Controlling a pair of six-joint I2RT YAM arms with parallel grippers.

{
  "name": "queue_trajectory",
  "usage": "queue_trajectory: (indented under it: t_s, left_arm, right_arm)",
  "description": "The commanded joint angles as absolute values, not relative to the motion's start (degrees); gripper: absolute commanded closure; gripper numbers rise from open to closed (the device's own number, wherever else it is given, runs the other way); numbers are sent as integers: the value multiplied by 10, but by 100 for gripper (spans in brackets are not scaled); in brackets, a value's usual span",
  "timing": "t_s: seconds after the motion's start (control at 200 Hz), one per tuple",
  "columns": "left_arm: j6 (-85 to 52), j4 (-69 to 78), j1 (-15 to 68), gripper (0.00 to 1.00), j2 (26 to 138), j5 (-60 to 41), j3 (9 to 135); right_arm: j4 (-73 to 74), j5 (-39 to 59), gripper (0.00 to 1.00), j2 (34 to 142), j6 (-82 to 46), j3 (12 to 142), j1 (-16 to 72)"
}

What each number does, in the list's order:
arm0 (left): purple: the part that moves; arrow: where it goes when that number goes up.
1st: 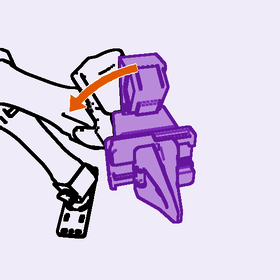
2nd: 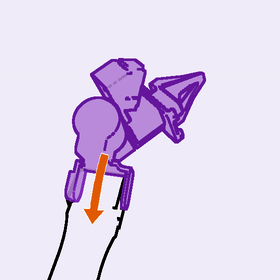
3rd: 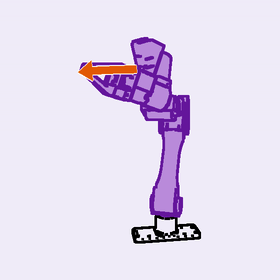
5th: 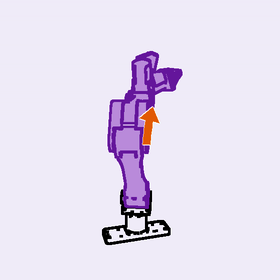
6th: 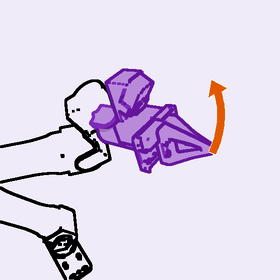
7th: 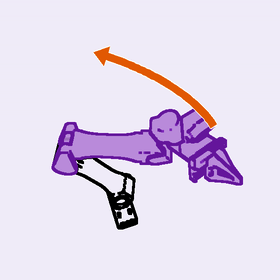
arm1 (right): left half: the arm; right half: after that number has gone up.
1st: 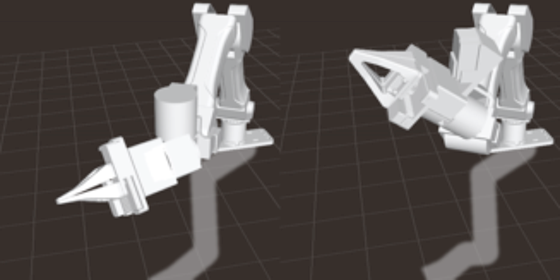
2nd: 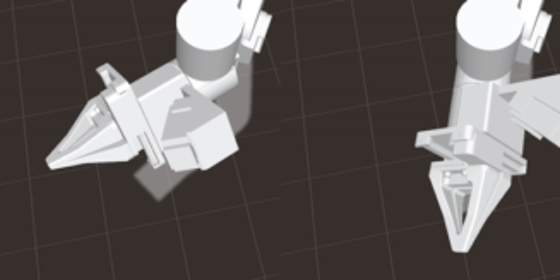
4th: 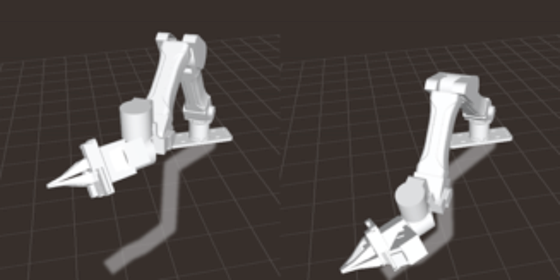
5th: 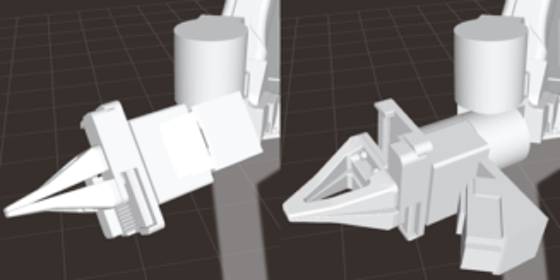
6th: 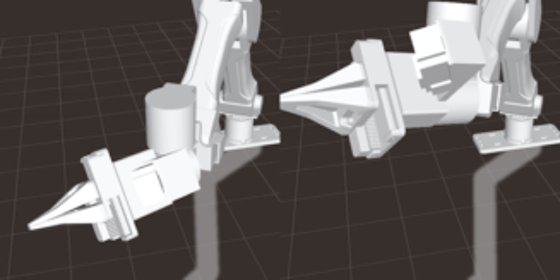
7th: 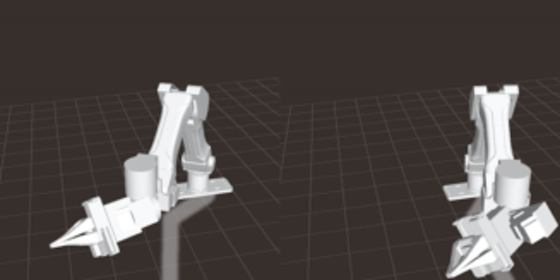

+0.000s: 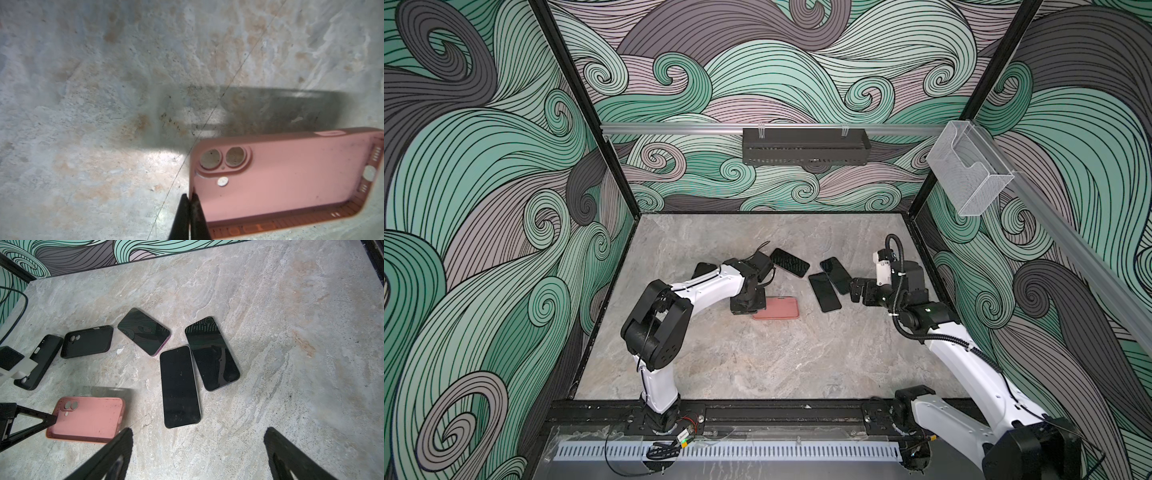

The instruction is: Put the phone into the phone case

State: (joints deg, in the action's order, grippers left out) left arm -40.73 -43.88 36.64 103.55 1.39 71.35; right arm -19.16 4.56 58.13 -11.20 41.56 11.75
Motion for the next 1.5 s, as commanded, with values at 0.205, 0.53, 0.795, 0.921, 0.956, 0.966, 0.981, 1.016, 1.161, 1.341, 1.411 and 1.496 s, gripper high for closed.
queue_trajectory:
  t_s: [0.205,0.53,0.795,0.921,0.956,0.966,0.981,1.016,1.161,1.341,1.411,1.496]
  left_arm:
    - [-425,-440,378,100,1052,62,715]
    - [-409,-432,381,100,1064,67,707]
    - [-398,-424,381,98,1073,69,704]
    - [-388,-420,381,96,1077,71,705]
    - [-385,-421,381,95,1078,71,706]
    - [-384,-422,381,95,1078,71,706]
    - [-383,-422,382,94,1078,71,706]
    - [-382,-422,381,92,1077,72,706]
    - [-375,-422,381,78,1062,76,704]
    - [-357,-422,381,52,1025,88,703]
    - [-345,-420,381,40,1002,95,700]
    - [-329,-412,381,30,970,101,694]
  right_arm:
    - [-199,50,2,592,-117,432,121]
    - [-202,50,2,598,-120,436,122]
    - [-202,49,2,608,-115,439,122]
    - [-217,53,2,616,-115,443,122]
    - [-218,54,2,618,-114,444,121]
    - [-219,54,2,619,-114,444,122]
    - [-219,54,2,620,-114,444,122]
    - [-221,55,2,621,-112,446,122]
    - [-234,54,1,633,-102,455,122]
    - [-256,82,1,664,-87,478,123]
    - [-277,82,1,686,-82,497,127]
    - [-307,68,1,715,-65,525,137]
